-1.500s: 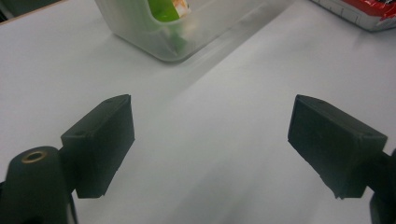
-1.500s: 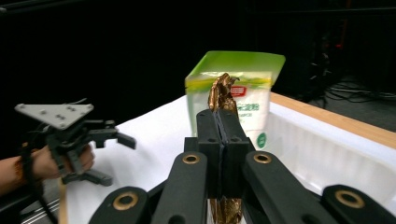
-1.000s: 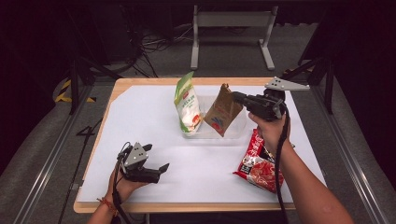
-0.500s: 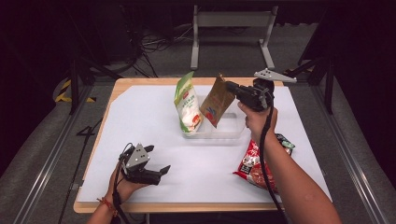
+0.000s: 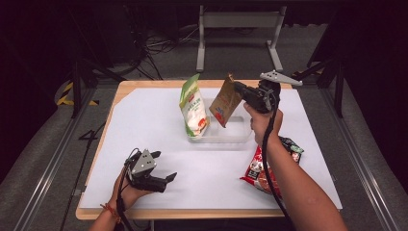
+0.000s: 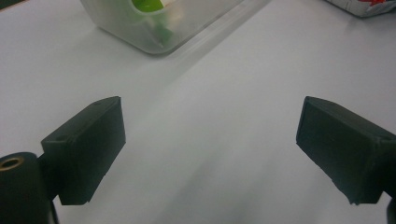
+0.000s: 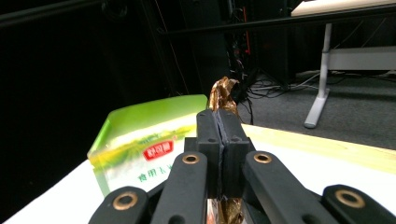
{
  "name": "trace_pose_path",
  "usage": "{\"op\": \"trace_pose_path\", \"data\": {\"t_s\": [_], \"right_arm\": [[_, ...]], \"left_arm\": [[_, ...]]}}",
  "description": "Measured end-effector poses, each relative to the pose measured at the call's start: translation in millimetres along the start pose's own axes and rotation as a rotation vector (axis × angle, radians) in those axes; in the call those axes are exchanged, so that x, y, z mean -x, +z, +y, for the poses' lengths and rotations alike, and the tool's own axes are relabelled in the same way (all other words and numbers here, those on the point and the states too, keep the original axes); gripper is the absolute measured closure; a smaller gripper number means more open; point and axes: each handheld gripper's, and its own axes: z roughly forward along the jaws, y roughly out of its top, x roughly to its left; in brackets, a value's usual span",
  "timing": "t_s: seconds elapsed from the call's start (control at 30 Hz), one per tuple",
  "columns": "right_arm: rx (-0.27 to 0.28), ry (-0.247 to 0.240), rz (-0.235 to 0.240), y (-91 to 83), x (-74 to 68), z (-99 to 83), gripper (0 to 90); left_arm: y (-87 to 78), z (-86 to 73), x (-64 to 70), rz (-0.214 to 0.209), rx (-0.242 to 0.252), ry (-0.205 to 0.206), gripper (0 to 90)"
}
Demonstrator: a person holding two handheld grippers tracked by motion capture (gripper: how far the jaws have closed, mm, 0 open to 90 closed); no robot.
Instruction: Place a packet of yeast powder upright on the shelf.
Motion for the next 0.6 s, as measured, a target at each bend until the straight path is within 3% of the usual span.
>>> {"op": "trace_pose_path", "data": {"t_s": [0.07, 0.13, 0.33, 0.6], "right_arm": [[0.004, 0.010, 0.012, -0.7, -1.6, 1.4, 89.2], [-0.003, -0.018, 0.027, -2.3, -13.2, 4.5, 89.2], [-0.008, -0.030, 0.043, -0.6, -25.9, 5.3, 89.2], [-0.012, -0.036, -0.036, 4.5, -18.5, -5.3, 89.2]], "left_arm": [[0.0, -0.1, -0.1, -0.002, 0.000, -0.001, 8.8], [0.1, 0.0, -0.1, -0.001, -0.001, 0.001, 8.8], [0.1, 0.0, 0.7, -0.005, -0.005, 0.006, 8.8], [0.1, -0.5, 0.8, -0.012, -0.010, 0.009, 8.9]]}}
